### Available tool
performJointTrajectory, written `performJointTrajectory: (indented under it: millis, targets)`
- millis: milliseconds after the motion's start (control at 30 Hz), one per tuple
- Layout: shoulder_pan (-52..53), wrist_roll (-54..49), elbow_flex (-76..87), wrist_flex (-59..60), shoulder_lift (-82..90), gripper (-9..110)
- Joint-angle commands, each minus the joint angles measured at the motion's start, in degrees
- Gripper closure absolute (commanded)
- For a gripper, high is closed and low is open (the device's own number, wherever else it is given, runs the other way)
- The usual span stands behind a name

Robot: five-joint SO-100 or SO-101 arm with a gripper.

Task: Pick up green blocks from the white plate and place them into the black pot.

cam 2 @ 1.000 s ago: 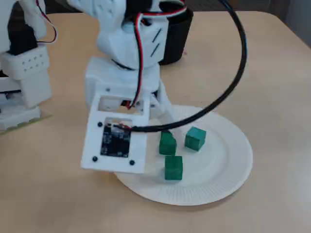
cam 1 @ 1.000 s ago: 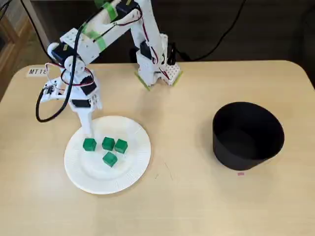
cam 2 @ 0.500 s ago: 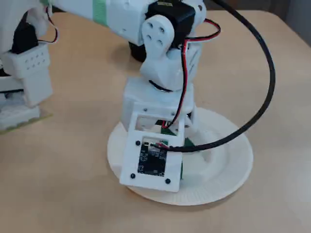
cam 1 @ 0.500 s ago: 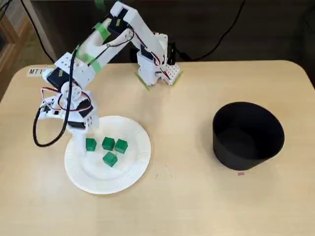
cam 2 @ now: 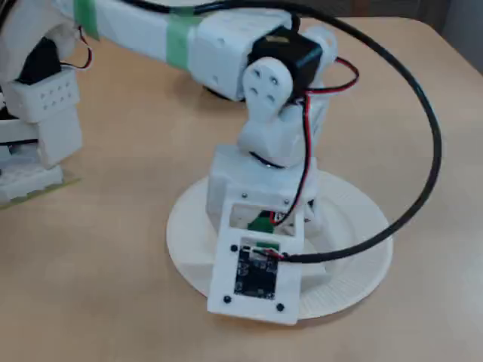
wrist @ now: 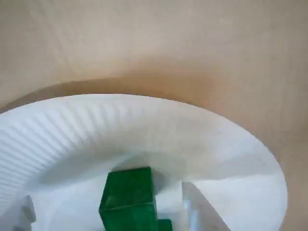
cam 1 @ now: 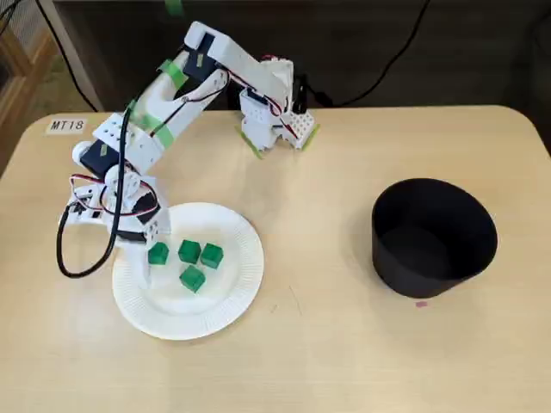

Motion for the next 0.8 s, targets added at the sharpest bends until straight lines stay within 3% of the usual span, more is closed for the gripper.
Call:
performJointTrajectory:
  millis: [0,200,433,767]
  targets:
    - [-0.3,0.4,-4.5,-0.2,-0.5,60]
    - [-0.4,1.1,-6.8,-0.2,-2.5,68]
    - [-1.1,3.6,-7.3,-0.2,-3.4,104]
    - [-5.9,5.1,-11.5,-0.1,9.1,104]
